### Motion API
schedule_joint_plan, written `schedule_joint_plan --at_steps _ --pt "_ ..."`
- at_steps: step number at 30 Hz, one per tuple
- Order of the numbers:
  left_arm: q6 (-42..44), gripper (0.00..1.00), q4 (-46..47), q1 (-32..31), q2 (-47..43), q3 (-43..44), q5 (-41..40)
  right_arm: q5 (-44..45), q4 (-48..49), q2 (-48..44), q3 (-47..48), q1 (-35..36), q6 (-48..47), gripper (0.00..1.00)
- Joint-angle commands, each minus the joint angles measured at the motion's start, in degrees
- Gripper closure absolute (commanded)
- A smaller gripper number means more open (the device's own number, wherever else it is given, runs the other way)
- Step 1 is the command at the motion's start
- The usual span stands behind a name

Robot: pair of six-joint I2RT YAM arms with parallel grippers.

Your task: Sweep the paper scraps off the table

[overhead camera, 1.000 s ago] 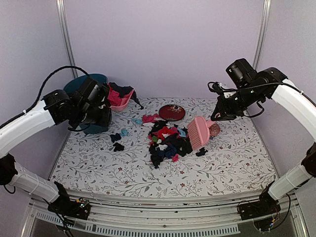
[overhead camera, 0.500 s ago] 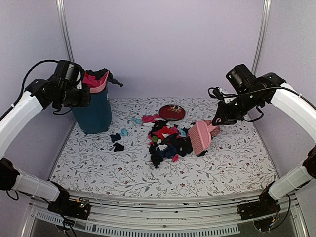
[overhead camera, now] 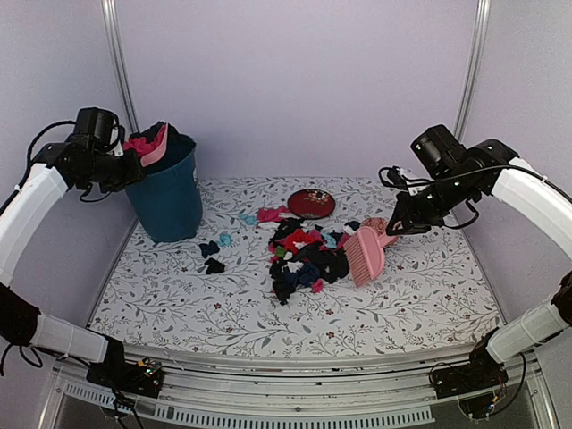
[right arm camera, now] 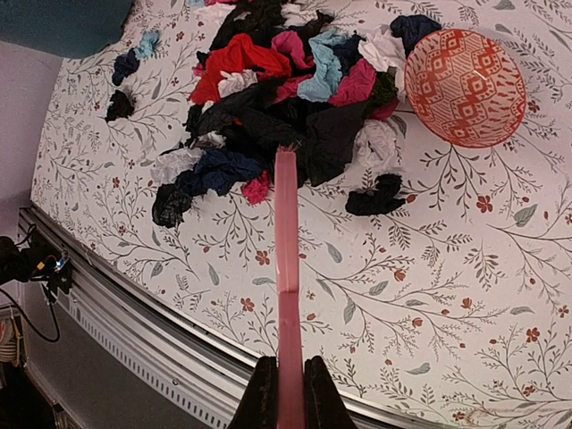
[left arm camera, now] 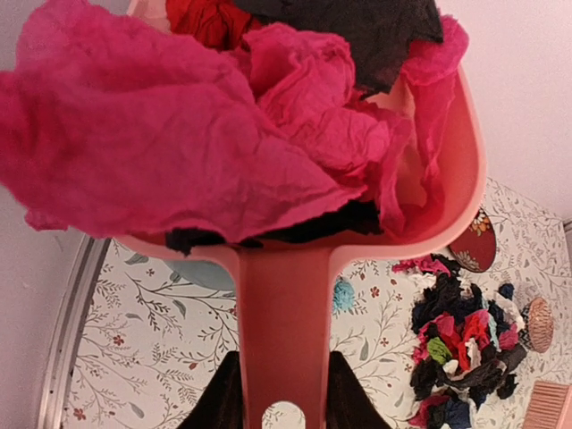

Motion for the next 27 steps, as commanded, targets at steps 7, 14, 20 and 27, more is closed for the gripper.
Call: schedule_joint_plan --at_steps 7,14,20,27 --pt "-10.77 0.81 2.01 7.26 0.79 -1.32 16.03 -1.28 2.99 -3.96 -3.42 -0.38 0.72 0.98" --pt "-19.54 0.80 8.11 13.05 2.39 -4.30 31.24 -2.01 4.68 -6.55 -7.50 -0.42 1.60 0.98" --pt "-27.99 0.80 14.80 15.04 3.69 -6.21 39.95 -2.14 5.68 -8.21 -9.70 -0.47 2.29 0.98" --pt "-39.07 0.80 26.21 16.10 2.56 -10.95 47.40 -2.33 6.32 -8.40 -10.29 -0.43 2.46 0.98"
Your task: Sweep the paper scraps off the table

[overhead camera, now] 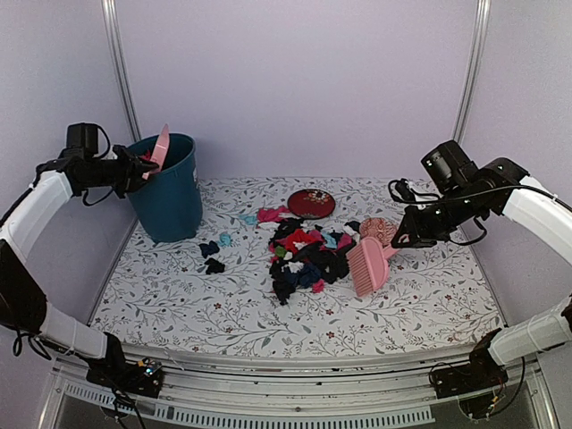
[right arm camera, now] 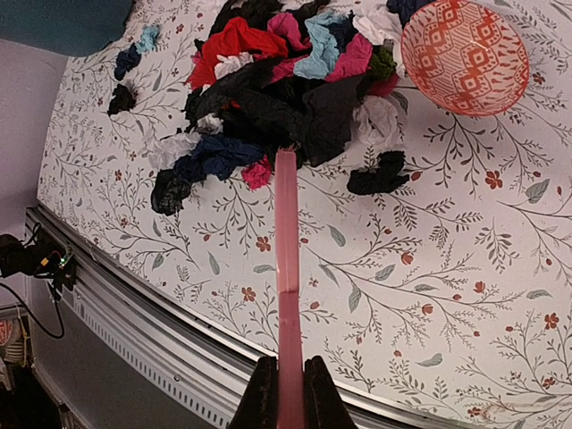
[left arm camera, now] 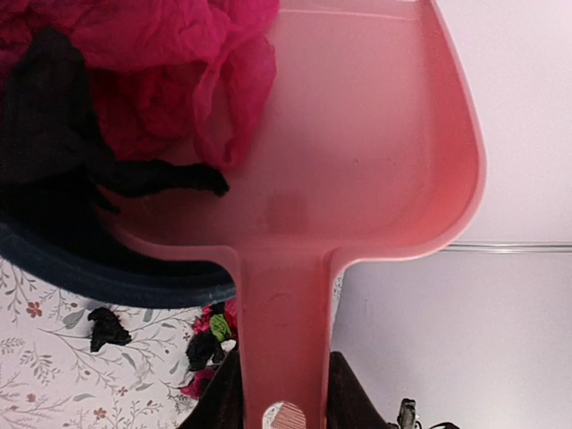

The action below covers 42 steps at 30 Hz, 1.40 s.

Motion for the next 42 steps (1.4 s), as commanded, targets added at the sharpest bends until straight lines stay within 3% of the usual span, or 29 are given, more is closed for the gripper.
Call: schedule_joint_plan --at_steps 1,3,10,17,21,26,34,37,42 --pt "-10.84 0.79 12.59 1.59 -1.83 -4.63 7.80 -0.89 2.10 -1.22 -0.12 -0.20 0.37 0.98" --pt "-13.96 0.79 20.00 2.48 -3.05 -8.48 9.04 -0.93 2.11 -0.70 0.49 -0.21 0.30 0.98" --pt "-19.74 0.79 30.96 3.42 -5.77 -17.24 10.81 -0.81 1.93 1.15 2.90 -0.29 -0.40 0.98" --pt "-15.80 0.79 29.87 3.81 -5.98 -13.04 10.60 0.22 1.62 2.98 5.26 -0.38 -1.53 0.98" --pt "-10.01 0.79 22.22 2.00 -7.56 -8.61 7.91 3.70 0.35 4.80 8.61 -0.96 -0.78 0.98" --pt "-1.11 0.79 12.82 -6.47 -11.37 -6.36 1.05 5.55 -0.07 8.95 13.47 -1.00 -1.07 0.98" --pt "10.72 0.80 -1.30 -31.38 -14.07 -10.31 -14.32 3.71 0.21 15.63 18.73 -0.98 -4.21 0.98" --pt "10.16 0.80 -7.10 -39.36 -15.19 -14.11 -19.29 5.07 -0.62 17.99 21.21 -0.70 -5.91 0.98" --pt "7.47 0.80 -13.09 -48.85 -16.86 -19.33 -20.70 10.58 -3.78 22.37 26.15 1.15 -8.10 0.98"
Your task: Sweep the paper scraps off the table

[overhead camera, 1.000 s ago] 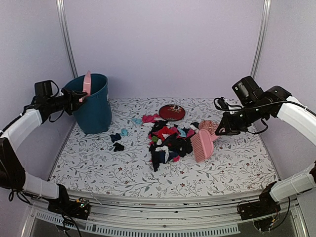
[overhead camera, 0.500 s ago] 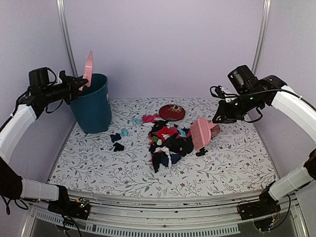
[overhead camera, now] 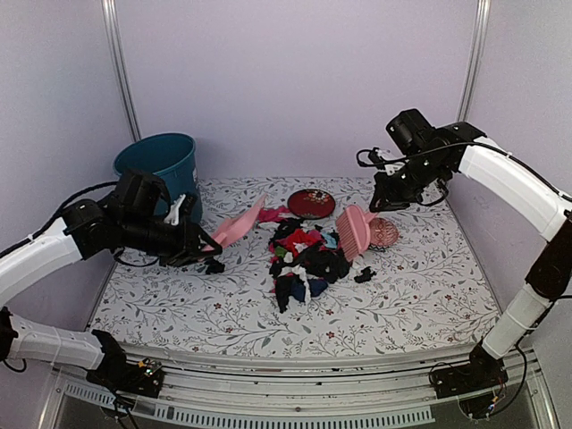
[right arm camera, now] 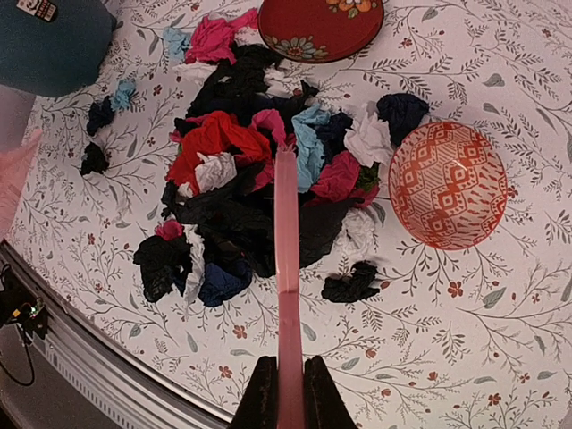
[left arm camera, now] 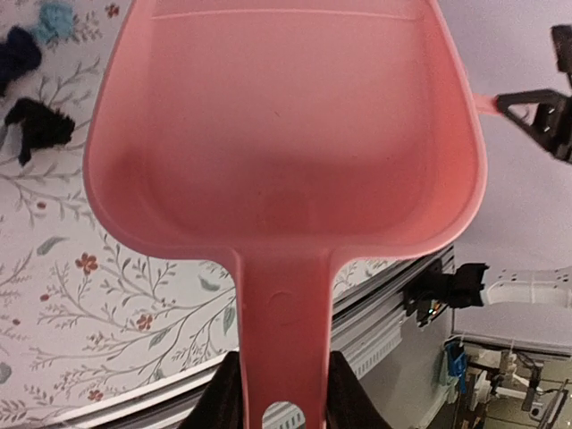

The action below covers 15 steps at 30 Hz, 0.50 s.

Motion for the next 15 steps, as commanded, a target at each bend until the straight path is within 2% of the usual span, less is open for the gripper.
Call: schedule_joint_plan --at_steps 1,9,15 --pt "0.27 0.80 -10.43 -7.25 -1.45 -2.47 -5.59 6.09 -2.87 3.27 4.83 1.83 -2.94 0.98" --pt "-0.24 0.80 -23.09 -19.71 2.90 -1.80 -6.24 10.63 -6.95 8.27 7.39 3.23 -1.22 0.98" --pt "1.80 0.81 -29.06 -31.40 13.48 2.61 -9.26 11.31 -7.28 10.45 7.28 5.52 -2.79 0.98"
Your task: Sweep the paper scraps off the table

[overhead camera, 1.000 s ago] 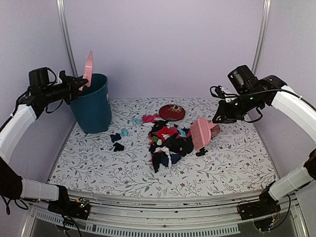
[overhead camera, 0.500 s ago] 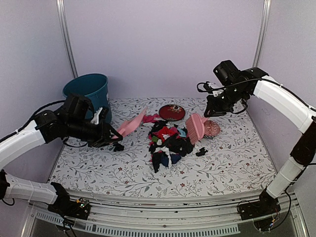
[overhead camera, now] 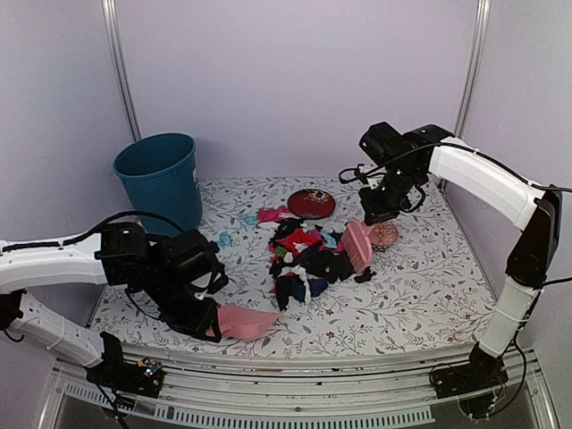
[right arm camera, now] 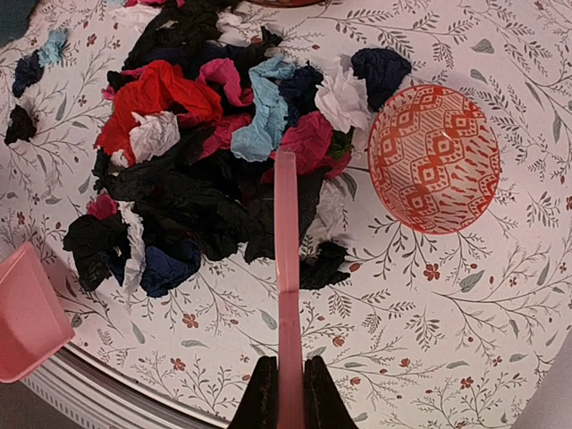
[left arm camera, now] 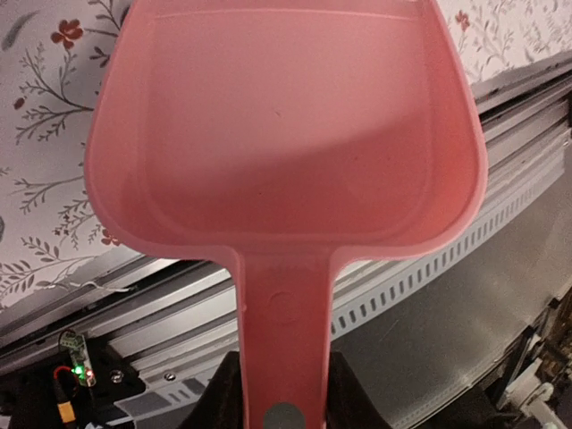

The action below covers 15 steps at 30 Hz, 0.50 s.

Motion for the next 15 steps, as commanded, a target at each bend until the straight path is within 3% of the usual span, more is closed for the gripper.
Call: schedule_joint_plan --at_steps 1,6,15 --pt "2.88 0.81 -6.63 -7.08 7.97 4.80 -3.50 1.04 -0.40 1.38 1.10 2.18 -1.58 0.98" --pt "7.03 0.81 -6.65 -9.01 18.92 10.45 -8.76 -3.72 3.26 2.22 -0.73 5.02 -3.59 0.98" --pt "12.58 0.82 1.41 -6.66 28.49 15.01 -14.62 -9.30 4.10 4.38 -1.25 10.65 -6.27 0.98"
